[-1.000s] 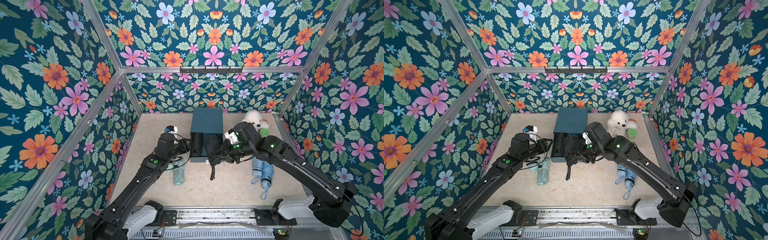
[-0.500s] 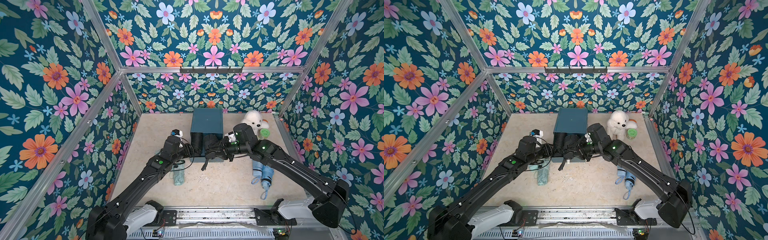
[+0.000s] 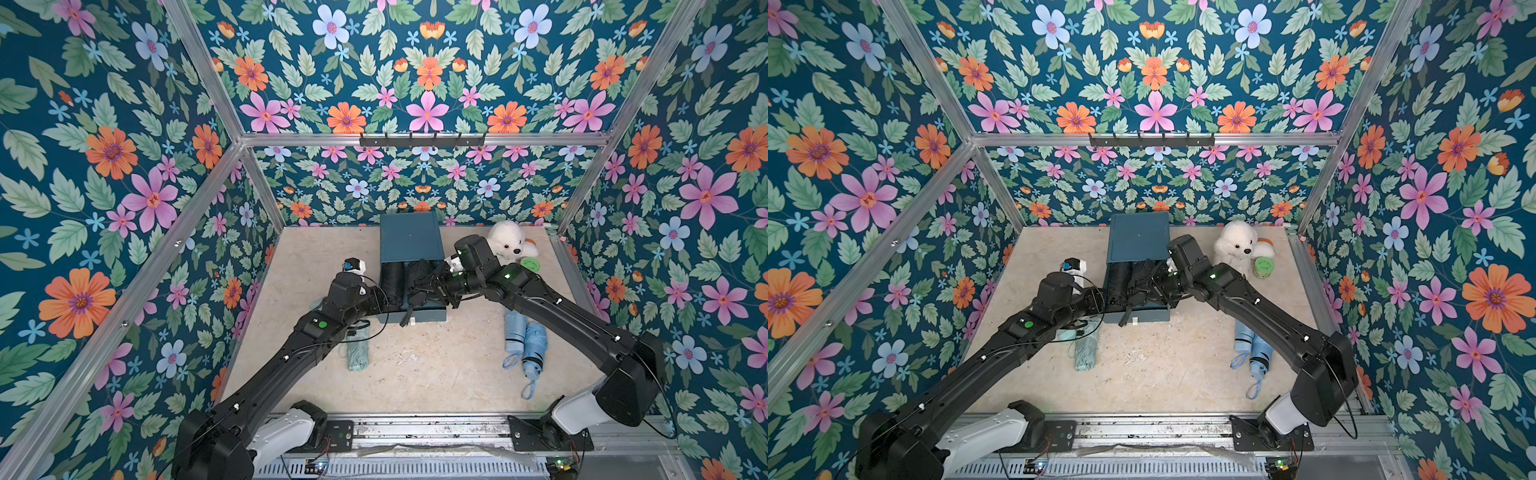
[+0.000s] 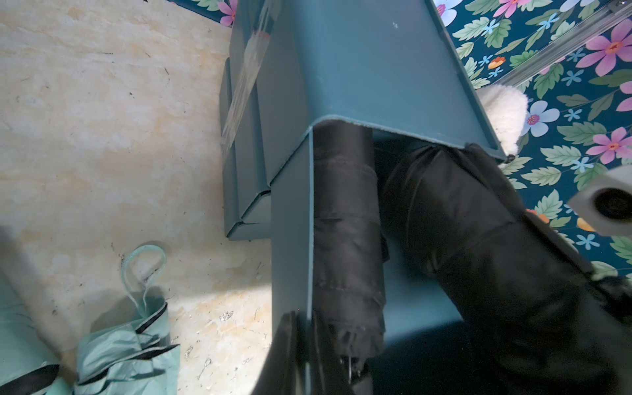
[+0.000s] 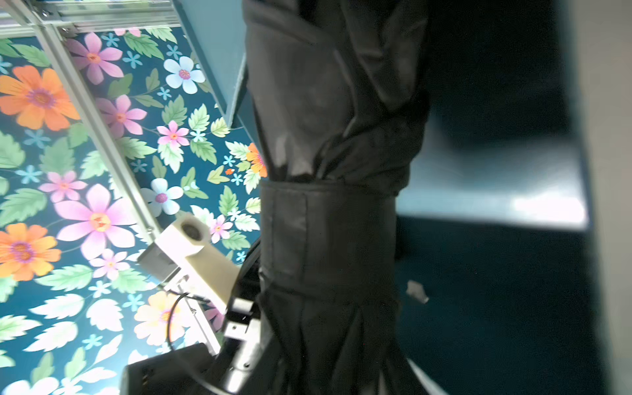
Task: Place the umbrella in the drawer by color
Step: Place the umbrella in the drawer.
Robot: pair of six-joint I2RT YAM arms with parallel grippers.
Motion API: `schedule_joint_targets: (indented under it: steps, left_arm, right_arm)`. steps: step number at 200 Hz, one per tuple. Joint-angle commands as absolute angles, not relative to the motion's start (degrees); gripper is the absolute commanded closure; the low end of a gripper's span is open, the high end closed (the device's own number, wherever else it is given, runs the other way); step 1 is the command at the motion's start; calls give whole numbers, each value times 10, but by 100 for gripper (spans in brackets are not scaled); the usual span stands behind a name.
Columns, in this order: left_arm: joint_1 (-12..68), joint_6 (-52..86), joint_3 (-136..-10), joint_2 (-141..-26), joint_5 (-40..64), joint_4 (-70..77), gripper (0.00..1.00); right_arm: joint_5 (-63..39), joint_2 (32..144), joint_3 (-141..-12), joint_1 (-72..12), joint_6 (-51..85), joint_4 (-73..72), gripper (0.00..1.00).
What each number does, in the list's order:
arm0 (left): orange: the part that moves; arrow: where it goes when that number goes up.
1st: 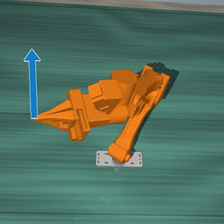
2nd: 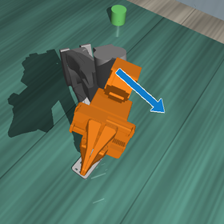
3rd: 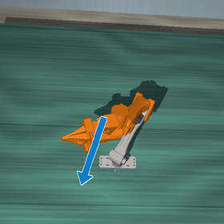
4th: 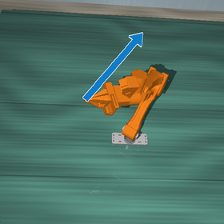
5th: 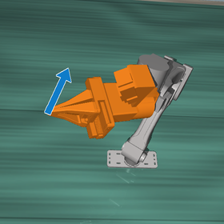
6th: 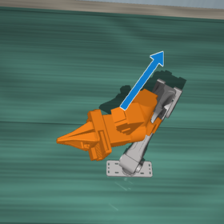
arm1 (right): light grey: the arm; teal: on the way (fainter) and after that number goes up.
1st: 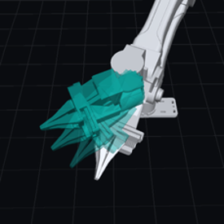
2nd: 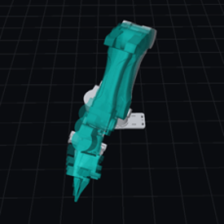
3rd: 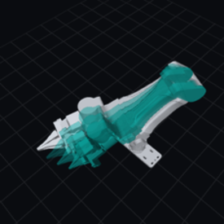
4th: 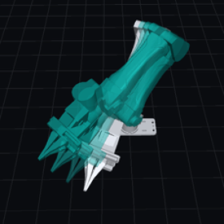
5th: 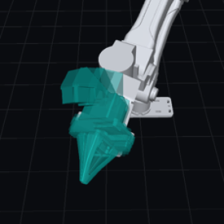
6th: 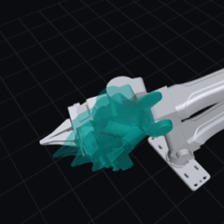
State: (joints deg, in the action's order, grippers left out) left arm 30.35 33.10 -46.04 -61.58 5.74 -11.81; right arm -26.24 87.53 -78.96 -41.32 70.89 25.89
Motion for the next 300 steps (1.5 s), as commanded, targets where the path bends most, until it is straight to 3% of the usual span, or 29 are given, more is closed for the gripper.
schedule_joint_targets:
  steps: [1, 94, 137, 156, 167, 198, 237, 256, 285, 300]
  left_arm:
    - [302, 328, -459, -617, 63, -136, 89]
    - [303, 343, -479, -637, 86, -135, 86]
    - [307, 358, -489, -640, 89, -136, 84]
    - [307, 365, -491, -640, 90, -136, 80]
    - [308, 369, -493, -641, 90, -136, 79]
    - [307, 376, -494, -648, 88, -136, 79]
    - [308, 385, -492, -657, 89, -132, 79]
    - [308, 390, -491, -658, 92, -128, 79]
    - [307, 396, -490, -657, 93, -124, 78]
    - [308, 398, -491, -657, 95, -122, 73]
  right_arm:
    - [-231, 873, -778, -412, 672, 217, 100]
    - [-149, 894, -795, -420, 583, 247, 100]
    - [-104, 903, -831, -435, 564, 313, 56]
    - [-85, 899, -847, -439, 556, 339, 43]
    - [-71, 899, -861, -442, 548, 360, 37]
    - [-35, 900, -890, -454, 526, 405, 33]
    - [58, 917, -955, -487, 488, 490, 34]
    - [112, 932, -986, -512, 473, 530, 46]
    - [137, 944, -1004, -531, 460, 549, 79]
    - [150, 939, -1008, -542, 453, 553, 82]
